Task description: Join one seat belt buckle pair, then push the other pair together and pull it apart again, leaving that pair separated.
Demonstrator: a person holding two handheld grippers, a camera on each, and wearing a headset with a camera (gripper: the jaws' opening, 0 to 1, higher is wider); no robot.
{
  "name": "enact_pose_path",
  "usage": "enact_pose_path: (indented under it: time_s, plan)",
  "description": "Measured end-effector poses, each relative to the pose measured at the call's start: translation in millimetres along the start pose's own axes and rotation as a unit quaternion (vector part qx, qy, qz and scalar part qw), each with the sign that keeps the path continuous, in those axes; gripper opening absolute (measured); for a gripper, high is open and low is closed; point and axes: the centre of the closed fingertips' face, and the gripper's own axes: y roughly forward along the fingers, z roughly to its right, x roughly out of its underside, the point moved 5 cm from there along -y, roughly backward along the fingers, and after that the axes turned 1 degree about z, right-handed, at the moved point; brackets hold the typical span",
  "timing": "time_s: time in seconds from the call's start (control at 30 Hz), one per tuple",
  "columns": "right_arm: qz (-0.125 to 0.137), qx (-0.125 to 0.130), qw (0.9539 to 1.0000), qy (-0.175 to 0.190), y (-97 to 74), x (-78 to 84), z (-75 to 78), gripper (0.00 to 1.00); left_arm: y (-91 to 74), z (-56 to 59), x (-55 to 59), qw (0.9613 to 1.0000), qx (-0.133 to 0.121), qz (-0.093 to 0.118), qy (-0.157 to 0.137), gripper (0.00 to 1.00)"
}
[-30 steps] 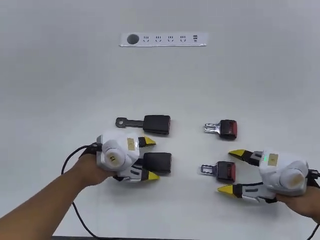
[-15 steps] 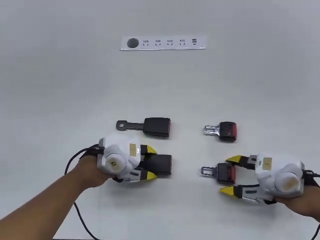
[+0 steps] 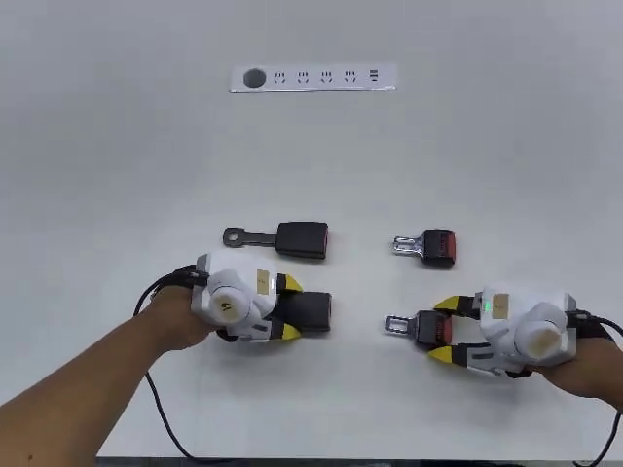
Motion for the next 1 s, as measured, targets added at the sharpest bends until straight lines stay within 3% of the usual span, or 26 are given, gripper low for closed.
enact_pose_path:
  time_s: [0.63,1.0]
  plan:
    - [-0.028,-0.012,0.9991,-0.029,14.8,-23.6,4.7,0.33,0.4,1.3,0.0,0.9996,0.015,-0.016,0.018,0.34]
    - [-0.023,-0.01,0.9992,-0.03,29.8,-33.5,8.3,0.33,-0.1,2.3,-0.5,0.9994,0.017,-0.023,0.021,0.34]
